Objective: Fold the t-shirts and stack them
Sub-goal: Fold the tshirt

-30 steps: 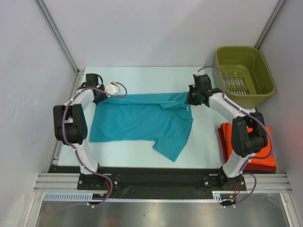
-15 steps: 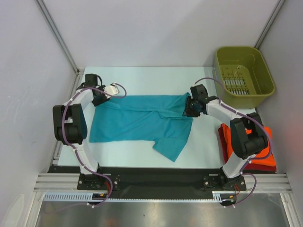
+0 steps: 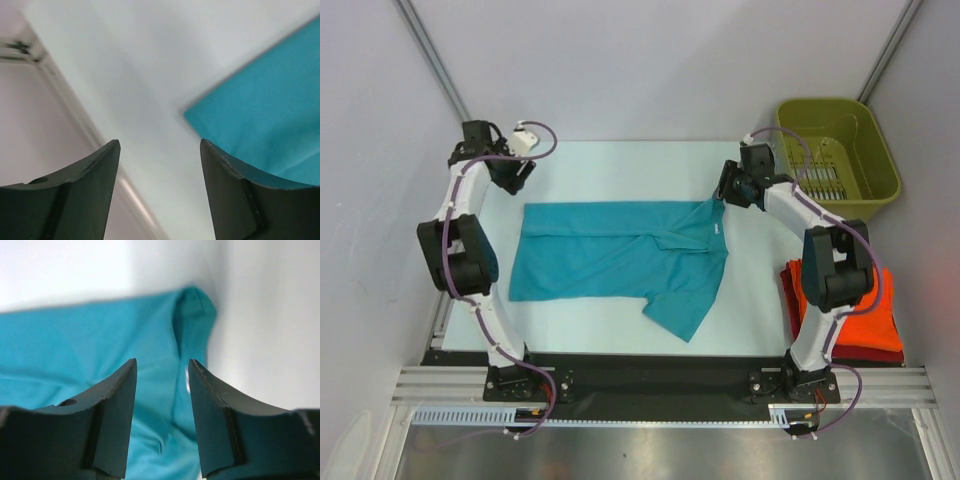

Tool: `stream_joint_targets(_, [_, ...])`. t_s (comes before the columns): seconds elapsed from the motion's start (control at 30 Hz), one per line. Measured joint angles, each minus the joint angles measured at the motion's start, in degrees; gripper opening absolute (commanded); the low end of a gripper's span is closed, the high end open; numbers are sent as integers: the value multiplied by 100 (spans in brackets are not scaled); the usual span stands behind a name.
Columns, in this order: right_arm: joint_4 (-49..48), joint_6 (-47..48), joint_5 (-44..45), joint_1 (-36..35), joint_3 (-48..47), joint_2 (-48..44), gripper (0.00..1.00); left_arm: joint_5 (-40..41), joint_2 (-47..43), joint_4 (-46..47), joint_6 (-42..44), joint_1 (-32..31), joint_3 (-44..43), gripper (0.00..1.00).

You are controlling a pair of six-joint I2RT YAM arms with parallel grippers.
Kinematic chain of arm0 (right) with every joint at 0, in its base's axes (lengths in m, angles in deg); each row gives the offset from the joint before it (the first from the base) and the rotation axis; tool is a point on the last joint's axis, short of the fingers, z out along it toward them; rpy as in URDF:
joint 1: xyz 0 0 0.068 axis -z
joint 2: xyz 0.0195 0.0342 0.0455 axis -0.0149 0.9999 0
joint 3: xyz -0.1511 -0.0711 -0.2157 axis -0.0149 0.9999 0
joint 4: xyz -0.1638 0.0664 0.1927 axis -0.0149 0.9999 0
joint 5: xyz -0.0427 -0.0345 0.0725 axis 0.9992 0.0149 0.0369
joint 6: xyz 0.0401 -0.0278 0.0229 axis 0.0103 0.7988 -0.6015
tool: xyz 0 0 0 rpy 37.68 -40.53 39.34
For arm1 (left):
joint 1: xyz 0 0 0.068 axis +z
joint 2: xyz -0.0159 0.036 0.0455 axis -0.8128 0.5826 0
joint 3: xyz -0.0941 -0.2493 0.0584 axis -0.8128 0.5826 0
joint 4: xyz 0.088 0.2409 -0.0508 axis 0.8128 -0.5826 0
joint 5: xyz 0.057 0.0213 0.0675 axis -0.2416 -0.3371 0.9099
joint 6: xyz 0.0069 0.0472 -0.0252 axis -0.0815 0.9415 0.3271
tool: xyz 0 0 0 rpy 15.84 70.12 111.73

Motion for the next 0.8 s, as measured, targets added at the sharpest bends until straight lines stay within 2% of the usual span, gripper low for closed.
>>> stream_joint_targets(0.27, [-417, -61, -138, 66, -634, 1246, 51, 481, 1274, 116, -813, -369, -4, 75])
stream_joint_targets(0.37, [-459, -149, -249, 114, -634, 1475, 39, 625, 1419, 120, -887, -372, -4, 75])
stream_joint_targets(0.4, [-498, -186, -278, 122, -634, 1517, 27, 688, 1432, 131, -907, -365, -11, 75])
stream_joint_targets(0.43, [-549, -203, -295, 136, -634, 1558, 21, 721, 1445, 144, -914, -365, -22, 71])
stream_joint_targets(0.47, [-614, -262, -315, 146, -634, 1589, 10, 754, 1464, 162, -942, -365, -55, 64])
stream_joint_targets(0.5, [-669, -293, -326, 157, -634, 1615, 5, 763, 1497, 186, -984, -363, -98, 52])
stream_joint_targets(0.53, [-732, -367, -348, 177, -634, 1641, 0, 778, 1539, 201, -1036, -363, -149, 34])
stream_joint_targets(0.6, [-826, -448, -352, 203, -625, 1665, 0, 802, 1628, 223, -1123, -363, -238, 21])
stream_joint_targets(0.63, [-885, -487, -348, 214, -610, 1665, 0, 811, 1676, 243, -1163, -363, -271, 0])
stream_joint_targets(0.8, [-975, -560, -260, 334, -614, 1668, 0, 879, 1753, 315, -1379, -369, -326, 0])
